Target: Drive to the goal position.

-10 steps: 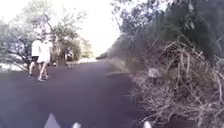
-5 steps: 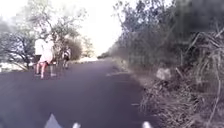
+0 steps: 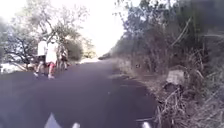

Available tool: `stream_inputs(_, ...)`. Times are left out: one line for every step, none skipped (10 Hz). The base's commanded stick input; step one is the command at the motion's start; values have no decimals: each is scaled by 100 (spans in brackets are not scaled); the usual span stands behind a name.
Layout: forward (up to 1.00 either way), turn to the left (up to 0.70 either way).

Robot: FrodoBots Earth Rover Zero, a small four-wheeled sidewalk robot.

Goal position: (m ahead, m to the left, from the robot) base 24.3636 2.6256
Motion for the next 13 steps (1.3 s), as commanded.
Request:
stream_inputs(85, 0)
stream_inputs(85, 0)
stream_inputs(85, 0)
stream_inputs(85, 0)
stream_inputs(85, 0)
stream_inputs(85, 0)
stream_inputs(85, 0)
stream_inputs(85, 0)
stream_inputs(85, 0)
stream_inputs(85, 0)
stream_inputs(85, 0)
stream_inputs(85, 0)
stream_inputs(85, 0)
